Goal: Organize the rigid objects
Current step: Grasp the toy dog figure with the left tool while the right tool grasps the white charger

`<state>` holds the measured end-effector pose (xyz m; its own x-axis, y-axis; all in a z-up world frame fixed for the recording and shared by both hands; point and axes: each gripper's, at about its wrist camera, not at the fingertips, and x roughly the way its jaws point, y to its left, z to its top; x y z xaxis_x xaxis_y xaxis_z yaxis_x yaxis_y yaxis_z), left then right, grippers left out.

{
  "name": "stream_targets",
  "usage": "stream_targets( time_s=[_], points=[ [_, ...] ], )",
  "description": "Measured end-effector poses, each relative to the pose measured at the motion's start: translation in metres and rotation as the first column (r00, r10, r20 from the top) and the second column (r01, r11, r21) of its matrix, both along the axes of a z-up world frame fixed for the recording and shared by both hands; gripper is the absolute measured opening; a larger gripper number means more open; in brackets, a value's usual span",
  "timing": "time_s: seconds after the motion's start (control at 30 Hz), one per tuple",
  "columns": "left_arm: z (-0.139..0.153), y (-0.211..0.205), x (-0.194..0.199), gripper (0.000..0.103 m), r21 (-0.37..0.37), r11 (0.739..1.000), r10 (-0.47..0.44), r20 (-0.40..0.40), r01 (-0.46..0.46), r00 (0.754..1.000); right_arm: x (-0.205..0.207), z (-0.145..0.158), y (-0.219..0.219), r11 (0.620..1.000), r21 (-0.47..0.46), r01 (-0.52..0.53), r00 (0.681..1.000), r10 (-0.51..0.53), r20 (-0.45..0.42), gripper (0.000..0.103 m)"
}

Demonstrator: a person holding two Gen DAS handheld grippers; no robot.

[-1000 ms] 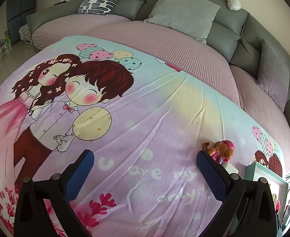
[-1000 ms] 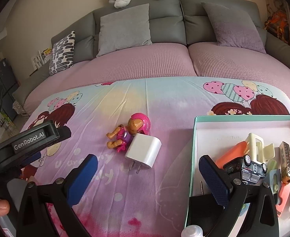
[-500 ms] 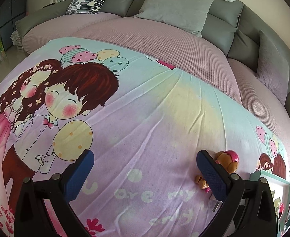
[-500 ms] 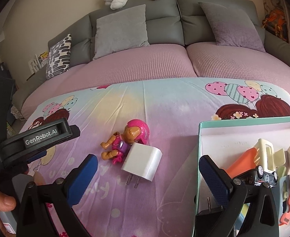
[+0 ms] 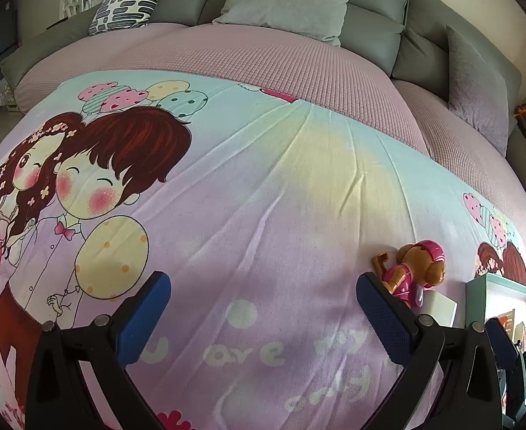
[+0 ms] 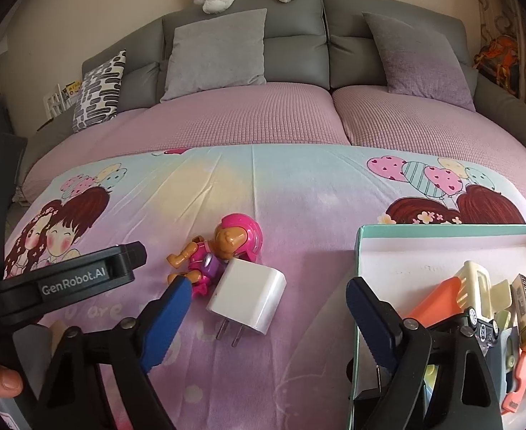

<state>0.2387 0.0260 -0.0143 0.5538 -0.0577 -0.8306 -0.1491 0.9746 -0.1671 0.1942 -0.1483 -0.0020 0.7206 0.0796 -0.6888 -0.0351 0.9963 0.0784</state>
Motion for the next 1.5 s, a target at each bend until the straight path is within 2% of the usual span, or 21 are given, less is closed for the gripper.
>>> stream_targets(
  time_s=[0.2, 0.37, 0.6, 0.73, 1.03, 1.13, 1.5],
  points=[
    [-0.004, -0.009, 0.002, 0.103, -0.012, 0.999, -0.041, -0.007, 0.041, 0.999, 0.005, -0.012, 0.007, 1.0, -0.005, -0.03, 0.998, 0.03, -0.052, 0.082],
    [-0.005, -0.015, 0.005, 0.103, -0.062, 0.995, -0.074, -0.005, 0.073, 0.997, 0.008, -0.017, 0.008, 1.0, -0.007, -0.023, 0.997, 0.022, -0.079, 0.081],
    [-0.008, -0.025, 0.006, 0.103, -0.083, 0.989, -0.122, -0.001, 0.121, 0.993, 0.009, -0.021, 0.012, 0.999, -0.026, -0.025, 0.996, 0.022, -0.09, 0.081],
    [-0.009, -0.031, 0.006, 0.103, -0.092, 0.984, -0.151, 0.0, 0.15, 0.989, 0.01, -0.024, 0.014, 0.999, -0.031, -0.031, 0.995, 0.028, -0.101, 0.071],
    [-0.011, -0.038, 0.009, 0.103, -0.085, 0.979, -0.184, -0.007, 0.183, 0.983, 0.011, -0.027, 0.016, 0.999, -0.034, -0.032, 0.994, 0.028, -0.108, 0.067],
    [-0.01, -0.04, 0.009, 0.103, -0.096, 0.976, -0.199, -0.001, 0.198, 0.98, 0.01, -0.026, 0.015, 0.999, -0.027, -0.028, 0.994, 0.025, -0.103, 0.052],
    [-0.008, -0.051, 0.014, 0.103, -0.082, 0.971, -0.224, 0.028, 0.226, 0.974, 0.008, -0.024, 0.006, 1.0, 0.005, 0.012, 0.993, -0.012, -0.115, 0.052]
  ],
)
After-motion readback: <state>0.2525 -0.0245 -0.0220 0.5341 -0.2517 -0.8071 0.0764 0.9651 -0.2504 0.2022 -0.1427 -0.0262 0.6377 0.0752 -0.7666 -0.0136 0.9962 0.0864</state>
